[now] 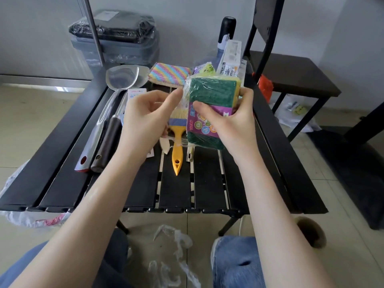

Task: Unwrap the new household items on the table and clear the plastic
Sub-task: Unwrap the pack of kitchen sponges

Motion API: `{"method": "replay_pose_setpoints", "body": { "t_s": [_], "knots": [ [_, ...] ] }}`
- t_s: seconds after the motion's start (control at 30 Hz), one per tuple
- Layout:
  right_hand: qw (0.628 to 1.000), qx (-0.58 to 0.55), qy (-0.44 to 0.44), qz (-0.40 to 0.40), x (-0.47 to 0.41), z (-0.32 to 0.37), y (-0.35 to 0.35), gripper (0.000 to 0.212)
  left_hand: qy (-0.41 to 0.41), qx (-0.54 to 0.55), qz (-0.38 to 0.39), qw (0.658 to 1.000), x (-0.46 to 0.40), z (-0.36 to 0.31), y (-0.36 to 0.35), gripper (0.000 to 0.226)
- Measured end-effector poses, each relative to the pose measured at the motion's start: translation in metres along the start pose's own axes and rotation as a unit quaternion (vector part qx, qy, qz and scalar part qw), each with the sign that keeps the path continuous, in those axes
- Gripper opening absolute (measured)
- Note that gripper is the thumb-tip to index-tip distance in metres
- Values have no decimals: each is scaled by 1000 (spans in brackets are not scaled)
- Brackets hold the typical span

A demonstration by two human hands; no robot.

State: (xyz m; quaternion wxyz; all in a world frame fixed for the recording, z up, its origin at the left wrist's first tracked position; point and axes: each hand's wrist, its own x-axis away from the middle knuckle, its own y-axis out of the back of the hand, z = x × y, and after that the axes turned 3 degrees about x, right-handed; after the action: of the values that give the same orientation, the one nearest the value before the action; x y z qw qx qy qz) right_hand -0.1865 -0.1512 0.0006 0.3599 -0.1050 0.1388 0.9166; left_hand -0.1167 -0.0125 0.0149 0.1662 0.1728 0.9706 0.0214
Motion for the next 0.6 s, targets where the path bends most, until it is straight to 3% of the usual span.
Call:
{"method": "replay_pose_setpoints", "body": {
  "t_s": [0.13,0.27,0.33,0.5,0.6],
  "knots": [
    [1000,-2,16,-9,1,1,0,57,5,6,-26,1000,-3,0,6,21],
    [999,18,40,-12,2,-1,-1,59,89,-31,44,995,-5,5,14,31],
    [999,22,39,-7,2,-1,-1,57,33,-28,25,999,-5,4,15,26],
    [997,52,39,34,4,3,-7,57,-107,-45,-164,980,-3,6,13,30],
    [996,63,49,35,5,5,-13,58,-173,-40,-191,965,5,3,6,26]
  ]
}}
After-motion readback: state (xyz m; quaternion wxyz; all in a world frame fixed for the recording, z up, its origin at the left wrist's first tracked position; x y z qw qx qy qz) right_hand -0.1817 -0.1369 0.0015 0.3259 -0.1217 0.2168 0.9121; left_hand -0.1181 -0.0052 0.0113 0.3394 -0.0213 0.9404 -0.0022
